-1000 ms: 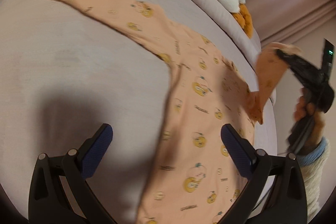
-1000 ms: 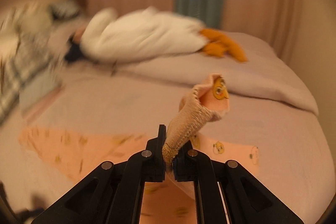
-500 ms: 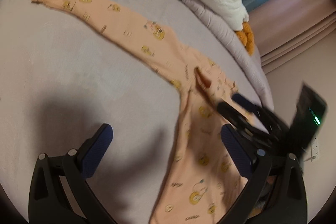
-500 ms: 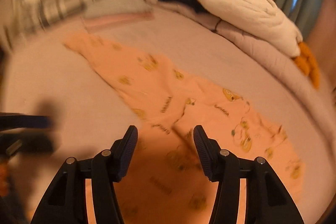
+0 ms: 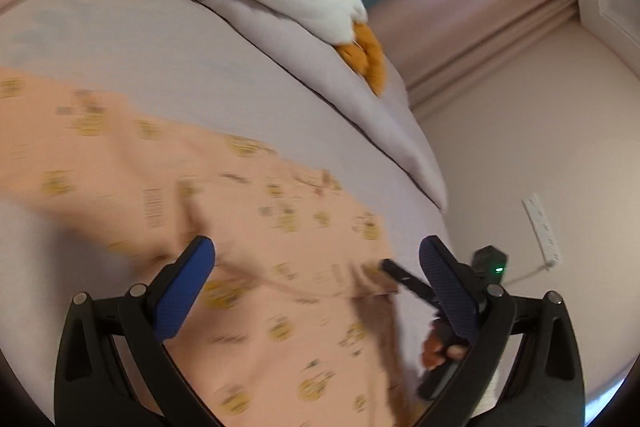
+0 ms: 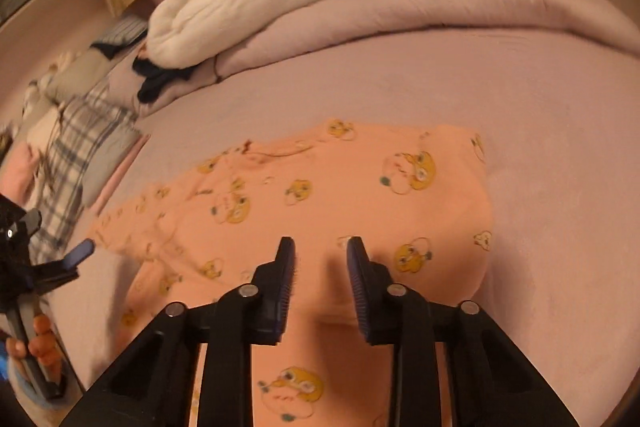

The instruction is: Fold small clothes

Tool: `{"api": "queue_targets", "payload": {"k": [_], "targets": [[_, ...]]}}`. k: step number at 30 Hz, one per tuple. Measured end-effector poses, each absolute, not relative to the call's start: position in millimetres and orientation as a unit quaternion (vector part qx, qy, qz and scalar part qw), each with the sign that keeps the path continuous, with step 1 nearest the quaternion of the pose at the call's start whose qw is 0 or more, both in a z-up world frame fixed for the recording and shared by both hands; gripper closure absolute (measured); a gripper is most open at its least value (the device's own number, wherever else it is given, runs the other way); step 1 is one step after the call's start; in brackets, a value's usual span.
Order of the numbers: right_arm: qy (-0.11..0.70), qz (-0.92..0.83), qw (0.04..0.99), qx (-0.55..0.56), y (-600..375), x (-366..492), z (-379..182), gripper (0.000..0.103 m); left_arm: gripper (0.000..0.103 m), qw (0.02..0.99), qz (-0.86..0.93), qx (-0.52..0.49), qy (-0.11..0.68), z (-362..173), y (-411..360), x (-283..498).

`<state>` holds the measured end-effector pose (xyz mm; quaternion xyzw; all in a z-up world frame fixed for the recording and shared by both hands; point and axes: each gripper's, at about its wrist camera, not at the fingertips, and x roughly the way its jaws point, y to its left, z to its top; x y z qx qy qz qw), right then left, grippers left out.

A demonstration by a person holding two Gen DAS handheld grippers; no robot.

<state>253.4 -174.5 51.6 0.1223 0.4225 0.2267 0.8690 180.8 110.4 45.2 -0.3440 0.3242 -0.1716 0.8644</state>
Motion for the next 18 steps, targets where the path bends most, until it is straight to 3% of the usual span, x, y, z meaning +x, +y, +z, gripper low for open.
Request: {"api": "queue_targets", "payload": {"k": [5,8,9,10,11,13,15,17,18], "targets": [[0.433,0.217,0.860,0.161,-183.5,254.6,31.0,0.074,0.019,0.848,-0.179,-0.319,0.382,21.9,74.9,223.6],[0.449,0.202,0.853,0.172,-200.0,253.5,16.7,0.074,0.021,0.842,-0.133,-0.301,0.427,-6.4,74.3,236.0],[0.451,0.193,0.854,0.173,-205.2,253.9,12.7,0.079,0.024,0.839,-0.122,-0.303,0.436,-14.5,76.2,237.6],[0.450,0.188,0.855,0.177,-213.2,254.0,11.3,0.095,0.033,0.836,-0.125,-0.313,0.433,-20.3,78.6,235.6],[0.451,0.180,0.855,0.184,-221.4,254.1,8.3,0.101,0.036,0.838,-0.131,-0.318,0.424,-19.8,79.9,232.9],[0.449,0.170,0.854,0.203,-230.6,253.5,9.4,0.103,0.035,0.832,-0.142,-0.334,0.420,-18.5,84.4,230.0],[0.445,0.157,0.861,0.190,-227.4,249.6,17.5,0.103,0.028,0.832,-0.139,-0.343,0.413,-10.9,92.0,224.0],[0.437,0.149,0.872,0.163,-222.3,241.0,26.8,0.098,0.016,0.841,-0.123,-0.345,0.397,-5.9,107.0,210.3],[0.432,0.147,0.877,0.150,-219.5,236.5,31.8,0.090,0.014,0.846,-0.114,-0.352,0.384,-1.5,117.2,202.3]]}}
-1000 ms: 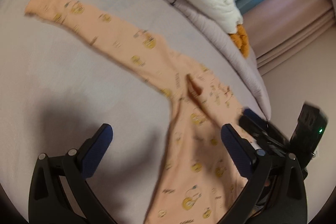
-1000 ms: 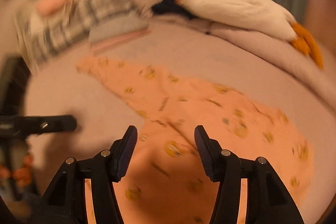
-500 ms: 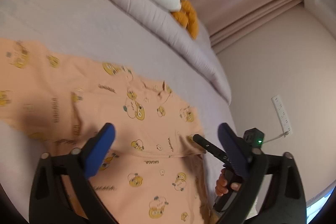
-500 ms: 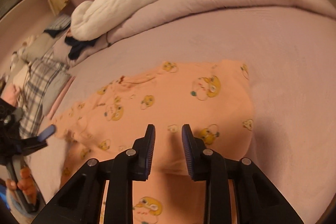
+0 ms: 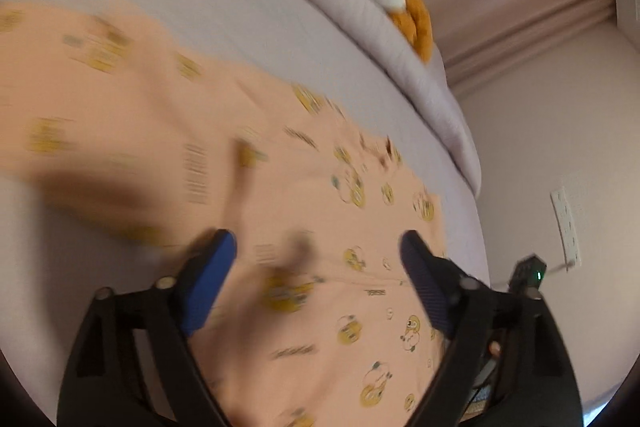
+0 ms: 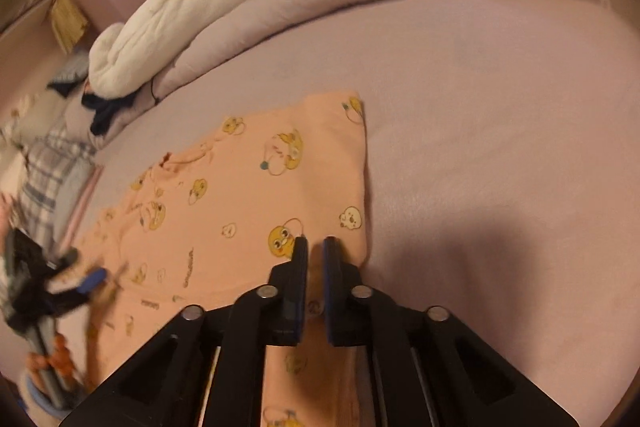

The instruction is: Fold small clothes

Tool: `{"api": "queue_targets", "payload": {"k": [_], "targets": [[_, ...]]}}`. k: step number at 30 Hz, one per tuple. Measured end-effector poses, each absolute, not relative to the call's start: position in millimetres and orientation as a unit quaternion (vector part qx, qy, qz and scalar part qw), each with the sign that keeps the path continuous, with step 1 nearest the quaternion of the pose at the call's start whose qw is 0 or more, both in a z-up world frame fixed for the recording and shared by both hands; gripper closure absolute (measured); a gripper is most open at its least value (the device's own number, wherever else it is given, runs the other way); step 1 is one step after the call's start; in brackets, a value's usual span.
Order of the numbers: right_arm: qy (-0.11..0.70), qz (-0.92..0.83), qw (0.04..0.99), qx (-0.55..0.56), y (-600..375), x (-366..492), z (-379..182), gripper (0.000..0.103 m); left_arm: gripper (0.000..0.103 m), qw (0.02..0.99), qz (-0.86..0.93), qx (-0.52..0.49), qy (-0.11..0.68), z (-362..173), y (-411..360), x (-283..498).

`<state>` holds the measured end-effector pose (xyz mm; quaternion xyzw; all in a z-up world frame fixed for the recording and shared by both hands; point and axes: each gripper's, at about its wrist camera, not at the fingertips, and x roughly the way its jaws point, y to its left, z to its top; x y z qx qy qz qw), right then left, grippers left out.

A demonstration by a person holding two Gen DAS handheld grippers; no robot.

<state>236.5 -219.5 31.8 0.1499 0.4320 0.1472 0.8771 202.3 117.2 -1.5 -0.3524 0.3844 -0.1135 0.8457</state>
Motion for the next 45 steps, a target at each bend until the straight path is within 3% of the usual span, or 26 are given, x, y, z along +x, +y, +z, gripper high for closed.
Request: {"api": "queue_targets", "payload": {"k": [3,4,12,21,22,24,26,28,32,37,41,45], "targets": [[0.411,0.156,0.888,0.131,-217.5,217.7,46.3,0.061,0.014,0.848,-0.073,-0.391,0.351,0.2,160.5,177.1],[0.402,0.163,0.891,0.132,-215.7,212.1,51.1,0.059,0.014,0.846,-0.055,-0.405,0.341,-2.4,176.9,168.7],[0.390,0.197,0.892,0.116,-192.0,185.7,58.6,0.059,0.014,0.805,0.072,-0.540,0.235,-26.2,310.6,119.4],[0.403,0.213,0.885,0.096,-164.7,170.5,58.4,0.059,0.013,0.796,0.098,-0.558,0.216,-28.5,379.2,142.6],[0.403,0.212,0.885,0.092,-164.0,170.0,58.3,0.059,0.015,0.795,0.106,-0.557,0.215,-28.3,384.8,142.7],[0.405,0.211,0.885,0.091,-163.6,168.8,57.3,0.059,0.029,0.794,0.134,-0.552,0.218,-27.9,388.2,140.8],[0.411,0.207,0.883,0.090,-163.7,168.4,55.5,0.059,0.074,0.791,0.171,-0.541,0.230,-30.1,388.9,137.9],[0.413,0.202,0.884,0.088,-166.0,168.6,54.4,0.059,0.097,0.781,0.186,-0.546,0.240,-38.2,391.0,136.1],[0.410,0.203,0.885,0.092,-170.6,160.9,53.9,0.059,0.099,0.792,0.200,-0.523,0.243,-28.6,382.2,125.9],[0.407,0.204,0.883,0.112,-182.1,151.4,50.7,0.059,0.099,0.848,0.175,-0.435,0.248,35.7,339.2,148.4],[0.401,0.209,0.883,0.129,-192.8,140.3,48.6,0.059,0.099,0.903,0.110,-0.332,0.250,95.2,265.9,163.0],[0.394,0.209,0.884,0.141,-203.9,130.3,47.0,0.059,0.099,0.926,0.031,-0.260,0.271,121.5,173.5,183.5]]}}
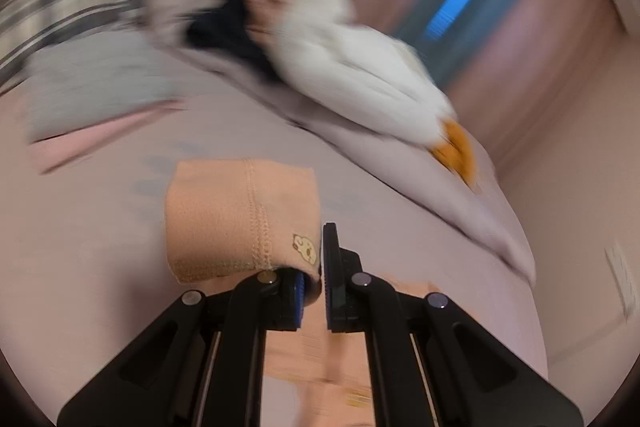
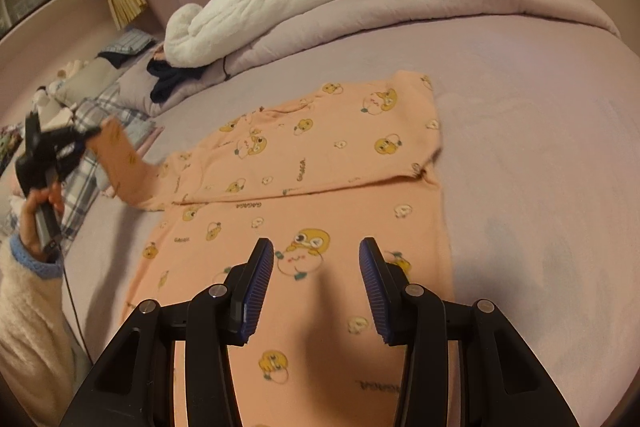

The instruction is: Fold small clothes

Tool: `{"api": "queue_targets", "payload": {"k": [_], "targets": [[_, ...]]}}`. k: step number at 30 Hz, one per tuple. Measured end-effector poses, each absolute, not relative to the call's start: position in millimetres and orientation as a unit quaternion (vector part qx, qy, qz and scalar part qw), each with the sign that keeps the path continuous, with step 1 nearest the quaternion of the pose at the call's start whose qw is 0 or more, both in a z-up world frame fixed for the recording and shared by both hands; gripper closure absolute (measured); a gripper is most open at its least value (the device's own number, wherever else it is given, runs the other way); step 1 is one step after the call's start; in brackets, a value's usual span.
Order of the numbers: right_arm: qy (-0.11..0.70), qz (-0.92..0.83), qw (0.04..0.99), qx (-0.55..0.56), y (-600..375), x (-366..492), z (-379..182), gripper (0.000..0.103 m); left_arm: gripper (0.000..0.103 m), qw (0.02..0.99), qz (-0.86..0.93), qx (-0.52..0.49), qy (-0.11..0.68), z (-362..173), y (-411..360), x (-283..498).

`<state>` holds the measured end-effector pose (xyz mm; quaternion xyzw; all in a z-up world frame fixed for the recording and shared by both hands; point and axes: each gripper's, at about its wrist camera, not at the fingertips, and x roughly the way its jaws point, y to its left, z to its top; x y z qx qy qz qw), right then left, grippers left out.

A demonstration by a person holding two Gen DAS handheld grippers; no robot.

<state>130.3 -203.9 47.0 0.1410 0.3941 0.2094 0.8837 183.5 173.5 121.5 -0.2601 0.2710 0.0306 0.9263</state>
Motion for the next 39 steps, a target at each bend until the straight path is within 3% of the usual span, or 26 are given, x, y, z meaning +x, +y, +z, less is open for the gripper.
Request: {"api": "queue_targets", "payload": {"k": [7,9,11,12,16,19,21,22,26,39], "targets": [[0.381,0.202,0.884,0.180,-236.4,119.9,43.6,0.059,0.098,0.920,-0.065,-0.146,0.358,94.5,2.2,232.9],[0.381,0.199,0.884,0.186,-243.6,118.2,41.4,0.059,0.084,0.912,-0.079,-0.117,0.386,79.2,-35.0,242.1],[0.382,0.194,0.882,0.195,-252.0,116.0,38.3,0.059,0.037,0.893,-0.096,-0.093,0.430,56.6,-74.7,248.3],[0.382,0.192,0.882,0.199,-255.7,115.2,37.2,0.059,0.027,0.886,-0.095,-0.085,0.446,50.1,-86.9,249.8],[0.378,0.181,0.882,0.217,-270.9,112.0,35.5,0.059,0.023,0.882,-0.110,-0.028,0.458,41.1,-115.8,236.2],[0.374,0.178,0.880,0.231,-277.0,113.9,35.9,0.059,0.023,0.892,-0.131,-0.009,0.432,63.5,-121.2,218.9],[0.374,0.186,0.876,0.242,-275.3,117.6,36.4,0.059,0.011,0.906,-0.148,-0.005,0.397,87.0,-111.7,201.1],[0.373,0.191,0.874,0.246,-273.3,119.7,36.7,0.059,0.000,0.911,-0.150,0.013,0.384,91.8,-109.4,198.0],[0.374,0.208,0.868,0.254,-255.0,130.7,40.5,0.059,0.001,0.910,-0.127,0.044,0.391,97.0,-88.9,172.8],[0.386,0.287,0.871,0.100,-133.4,175.0,64.2,0.059,0.001,0.893,-0.077,-0.124,0.425,47.1,35.9,115.7]]}}
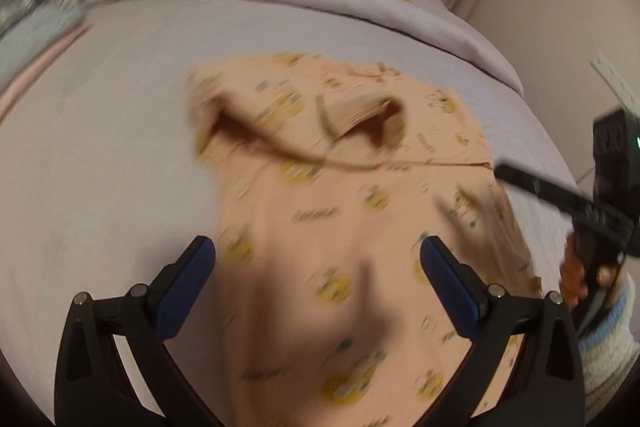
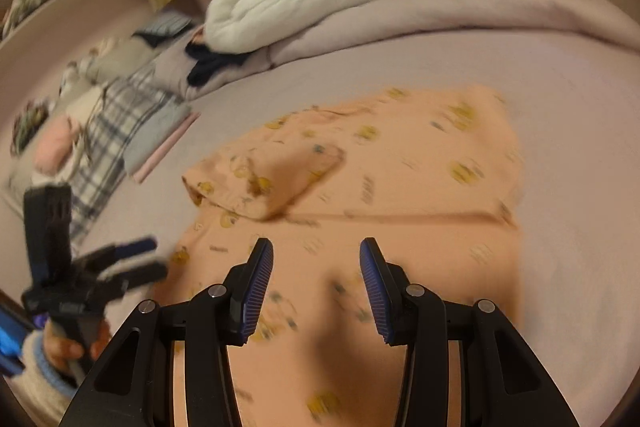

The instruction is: Fold small clothes

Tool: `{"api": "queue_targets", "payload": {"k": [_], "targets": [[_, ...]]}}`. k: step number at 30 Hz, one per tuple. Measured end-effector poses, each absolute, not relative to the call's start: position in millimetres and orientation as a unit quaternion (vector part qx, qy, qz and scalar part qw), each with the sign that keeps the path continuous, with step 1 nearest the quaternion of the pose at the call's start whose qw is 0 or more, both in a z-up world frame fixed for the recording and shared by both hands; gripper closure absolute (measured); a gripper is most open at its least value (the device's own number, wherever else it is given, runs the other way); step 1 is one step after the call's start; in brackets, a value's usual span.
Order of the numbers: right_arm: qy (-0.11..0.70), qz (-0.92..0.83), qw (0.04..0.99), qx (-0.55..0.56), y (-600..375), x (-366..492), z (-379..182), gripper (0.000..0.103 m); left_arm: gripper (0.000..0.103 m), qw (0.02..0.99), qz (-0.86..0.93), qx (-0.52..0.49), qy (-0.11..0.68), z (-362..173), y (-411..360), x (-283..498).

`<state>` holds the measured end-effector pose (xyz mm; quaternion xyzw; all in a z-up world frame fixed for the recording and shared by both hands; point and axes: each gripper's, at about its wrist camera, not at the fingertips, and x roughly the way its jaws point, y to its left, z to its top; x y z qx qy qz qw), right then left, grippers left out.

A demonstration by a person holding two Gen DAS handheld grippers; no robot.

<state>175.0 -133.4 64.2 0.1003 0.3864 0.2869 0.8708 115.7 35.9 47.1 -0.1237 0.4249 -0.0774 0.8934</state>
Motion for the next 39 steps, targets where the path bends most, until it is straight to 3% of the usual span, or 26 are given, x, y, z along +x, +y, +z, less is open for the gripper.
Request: {"api": "queue_targets", "payload": {"k": [8,15,17,18,21,27,29,30,31,38,39], "targets": [[0.353,0.281,0.883,-0.126,-17.6,211.7,81.0,0.058,0.001,0.880,-0.095,-0.190,0.424,24.8,47.3,109.0],[0.335,0.284,0.826,-0.354,46.1,213.0,58.9,0.058,0.001,0.878,-0.112,-0.222,0.409,5.4,73.6,108.3],[0.342,0.271,0.814,-0.383,49.9,218.4,49.9,0.069,0.001,0.876,-0.111,-0.235,0.407,3.8,77.9,108.6],[0.350,0.260,0.808,-0.397,50.4,223.6,42.7,0.089,0.001,0.875,-0.109,-0.240,0.407,1.6,80.1,107.6],[0.365,0.272,0.834,-0.312,27.4,231.8,51.0,0.094,0.001,0.875,-0.106,-0.248,0.403,2.8,84.5,103.5],[0.372,0.259,0.884,0.114,-113.5,231.5,61.7,0.091,0.001,0.874,-0.097,-0.260,0.399,-3.4,91.3,100.8],[0.398,0.265,0.861,0.175,-145.5,224.3,42.5,0.071,0.001,0.873,-0.099,-0.265,0.397,-4.7,91.3,102.2],[0.410,0.263,0.853,0.189,-153.1,223.1,35.4,0.052,0.001,0.873,-0.099,-0.265,0.397,-5.7,91.6,104.0],[0.419,0.257,0.846,0.208,-164.6,221.1,26.4,0.045,0.001,0.872,-0.101,-0.266,0.398,-6.1,91.8,106.3],[0.426,0.268,0.813,0.292,-179.1,236.2,19.2,0.046,0.001,0.872,-0.099,-0.259,0.402,-5.0,84.5,101.5],[0.433,0.270,0.810,0.289,-174.5,238.8,18.8,0.056,0.001,0.873,-0.097,-0.258,0.404,-5.2,84.9,101.2]]}}
